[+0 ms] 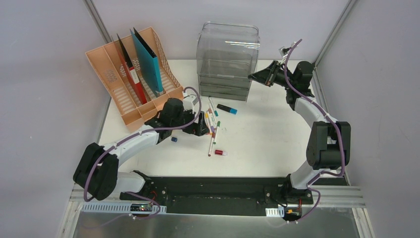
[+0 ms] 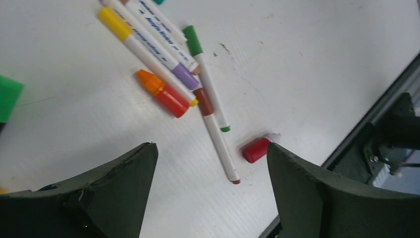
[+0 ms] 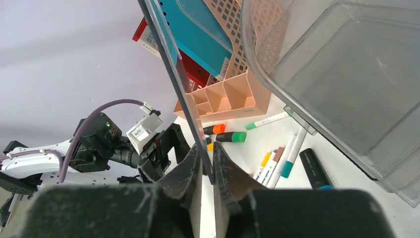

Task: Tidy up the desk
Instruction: Pick up the stationery from the center of the board.

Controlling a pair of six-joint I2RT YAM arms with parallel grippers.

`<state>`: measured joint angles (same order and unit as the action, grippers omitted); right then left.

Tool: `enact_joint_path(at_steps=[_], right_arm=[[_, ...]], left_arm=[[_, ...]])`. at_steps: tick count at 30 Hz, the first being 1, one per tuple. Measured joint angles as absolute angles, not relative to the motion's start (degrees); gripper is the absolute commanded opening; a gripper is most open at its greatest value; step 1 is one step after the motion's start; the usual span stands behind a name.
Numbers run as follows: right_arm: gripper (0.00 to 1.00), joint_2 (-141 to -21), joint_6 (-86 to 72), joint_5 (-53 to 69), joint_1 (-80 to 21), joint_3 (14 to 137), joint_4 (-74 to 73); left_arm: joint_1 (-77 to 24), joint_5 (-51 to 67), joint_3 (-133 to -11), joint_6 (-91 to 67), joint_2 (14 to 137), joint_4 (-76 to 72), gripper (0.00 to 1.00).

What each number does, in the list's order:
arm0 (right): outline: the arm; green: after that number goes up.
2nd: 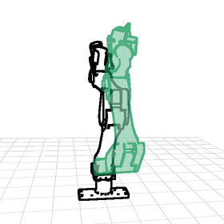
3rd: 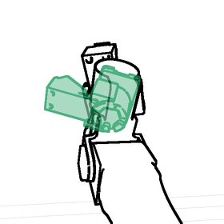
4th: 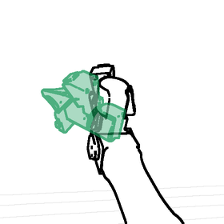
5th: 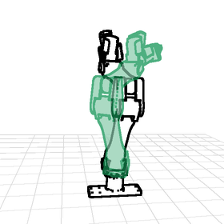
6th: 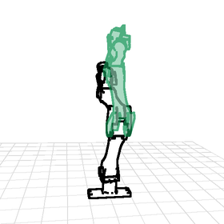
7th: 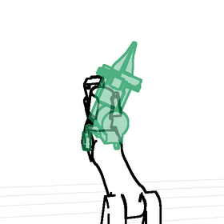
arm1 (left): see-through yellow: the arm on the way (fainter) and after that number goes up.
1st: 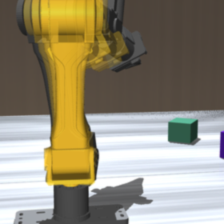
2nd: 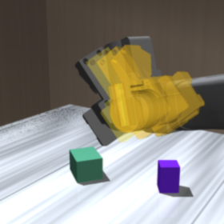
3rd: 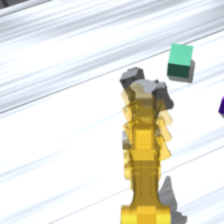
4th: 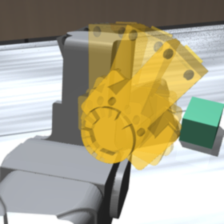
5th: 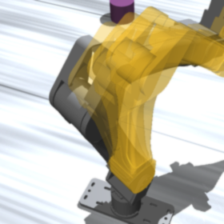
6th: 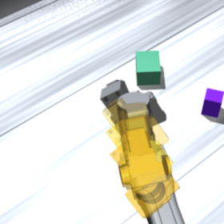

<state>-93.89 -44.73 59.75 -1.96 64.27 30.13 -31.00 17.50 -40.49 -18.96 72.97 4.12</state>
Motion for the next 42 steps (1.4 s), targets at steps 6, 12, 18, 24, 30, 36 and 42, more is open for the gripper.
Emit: enact_joint_path(at_steps=[6, 12, 18, 24, 30, 36, 42], right_arm=[[0.09, -93.9, -44.9, 59.9, -2.0, 64.3, 30.2], [0.09, -93.9, -45.0, 59.9, -1.9, 64.3, 30.3], [0.09, -94.0, -45.2, 60.1, -1.9, 64.3, 30.6], [0.09, -94.2, -45.6, 60.4, -1.9, 64.3, 31.1], [0.09, -94.4, -46.2, 60.6, -1.8, 64.3, 31.5], [0.09, -94.4, -46.5, 60.7, -1.8, 64.3, 31.9], [0.09, -94.4, -46.7, 60.8, -1.8, 64.3, 31.9]], left_arm=[[-33.2, 26.5, -42.9, -18.5, 76.4, 5.0, 0.86], [-40.9, 25.8, -47.0, -12.7, 76.9, 10.4, 0.97], [-49.3, 22.1, -49.1, -4.2, 79.6, 13.9, 0.99], [-55.1, 17.9, -49.1, 5.4, 82.4, 15.0, 0.99], [-57.4, 15.6, -47.8, 14.2, 84.5, 9.9, 0.99], [-57.7, 15.7, -44.6, 21.7, 84.7, 3.3, 0.99], [-57.7, 15.0, -44.9, 23.5, 87.5, 1.3, 0.99]])
